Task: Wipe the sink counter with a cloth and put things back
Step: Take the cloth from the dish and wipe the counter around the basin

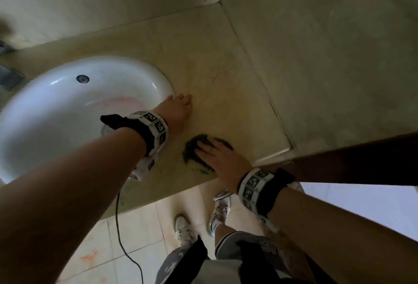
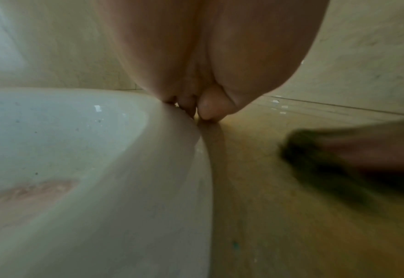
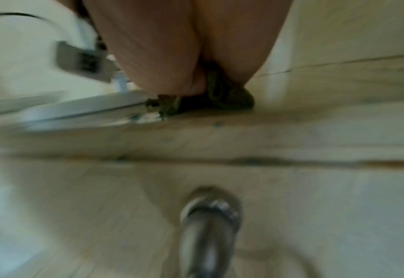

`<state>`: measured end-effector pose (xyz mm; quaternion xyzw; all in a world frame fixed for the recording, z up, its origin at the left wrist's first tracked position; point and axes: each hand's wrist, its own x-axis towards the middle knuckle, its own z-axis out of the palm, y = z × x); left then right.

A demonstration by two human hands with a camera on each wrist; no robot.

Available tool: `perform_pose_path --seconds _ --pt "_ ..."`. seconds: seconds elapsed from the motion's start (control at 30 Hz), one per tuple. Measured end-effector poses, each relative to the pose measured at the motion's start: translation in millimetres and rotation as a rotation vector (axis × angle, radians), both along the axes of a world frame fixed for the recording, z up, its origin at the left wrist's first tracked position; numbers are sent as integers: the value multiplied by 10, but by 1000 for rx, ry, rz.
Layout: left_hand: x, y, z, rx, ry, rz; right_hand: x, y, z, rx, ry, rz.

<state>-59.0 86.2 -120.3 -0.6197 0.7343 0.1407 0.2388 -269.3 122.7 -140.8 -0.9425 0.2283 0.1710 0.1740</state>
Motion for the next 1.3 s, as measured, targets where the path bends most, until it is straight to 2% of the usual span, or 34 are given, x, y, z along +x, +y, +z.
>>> perform_pose_path --seconds 0.1,0.2,0.27,0.37,0.47,0.57,0.67,0.77,0.9,1.03,1.1,1.17,1.2,1.3 --pt "32 15 -28 -16 13 -26 -107 -593 1 -28 44 -263" --pt "38 40 -69 -49 -7 -67 -435 -1017 -91 -107 124 -422" --pt "40 53 -80 -55 -11 -84 -633 -972 -123 -158 137 -542" --pt "50 66 -87 -83 -40 -120 -765 -614 -80 -129 100 -728" --pt "45 75 -75 -83 -24 -118 -800 -218 7 -83 74 -819" --pt "45 105 -52 -121 18 -123 -583 214 -6 -55 18 -803" --pt "61 118 -54 -128 39 -121 -279 523 -40 -1 -18 -692" --pt "64 103 -54 -107 34 -119 -417 286 -6 -21 14 -600" --pt "69 104 -79 -101 16 -121 -762 -234 131 -213 228 -714" --pt "63 120 -62 -91 19 -114 -561 -181 111 -176 159 -853" --pt "60 114 -49 -95 28 -116 -347 -15 101 -171 121 -750" --pt "65 116 -35 -84 36 -121 -87 200 121 -138 124 -496" --pt "71 123 -42 -79 39 -119 3 268 109 -92 116 -437" --pt "82 105 -44 -81 50 -125 -90 44 -53 -47 65 -432"
